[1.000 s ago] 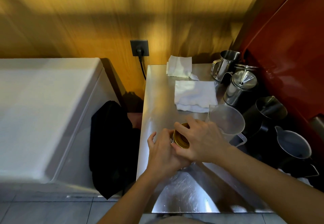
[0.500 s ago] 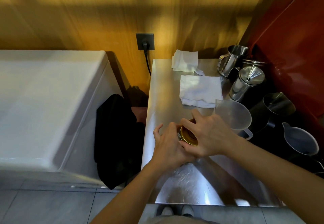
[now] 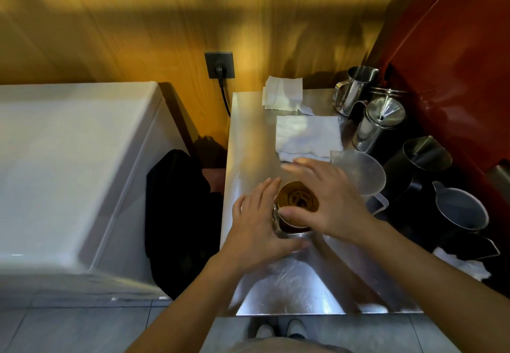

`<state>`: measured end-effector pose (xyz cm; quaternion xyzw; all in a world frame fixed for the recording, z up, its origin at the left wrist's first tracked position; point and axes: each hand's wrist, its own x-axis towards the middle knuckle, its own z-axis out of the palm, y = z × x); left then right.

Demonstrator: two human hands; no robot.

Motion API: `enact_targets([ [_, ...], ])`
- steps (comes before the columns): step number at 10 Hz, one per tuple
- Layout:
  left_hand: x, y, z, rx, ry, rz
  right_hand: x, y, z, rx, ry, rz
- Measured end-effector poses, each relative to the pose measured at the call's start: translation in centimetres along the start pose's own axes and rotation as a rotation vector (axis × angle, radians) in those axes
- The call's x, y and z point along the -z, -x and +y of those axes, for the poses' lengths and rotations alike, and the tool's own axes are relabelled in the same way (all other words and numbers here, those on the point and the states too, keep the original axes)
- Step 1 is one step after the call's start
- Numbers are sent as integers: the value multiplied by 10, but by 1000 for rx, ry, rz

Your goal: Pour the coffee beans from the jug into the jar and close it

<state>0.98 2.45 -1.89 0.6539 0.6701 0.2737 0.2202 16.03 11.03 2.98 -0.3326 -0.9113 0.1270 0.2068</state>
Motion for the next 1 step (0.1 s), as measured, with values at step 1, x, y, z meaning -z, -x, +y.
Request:
enact_targets([
  [1,21,-1,6,18,-69,21,7,-10,6,-89,-29,67],
])
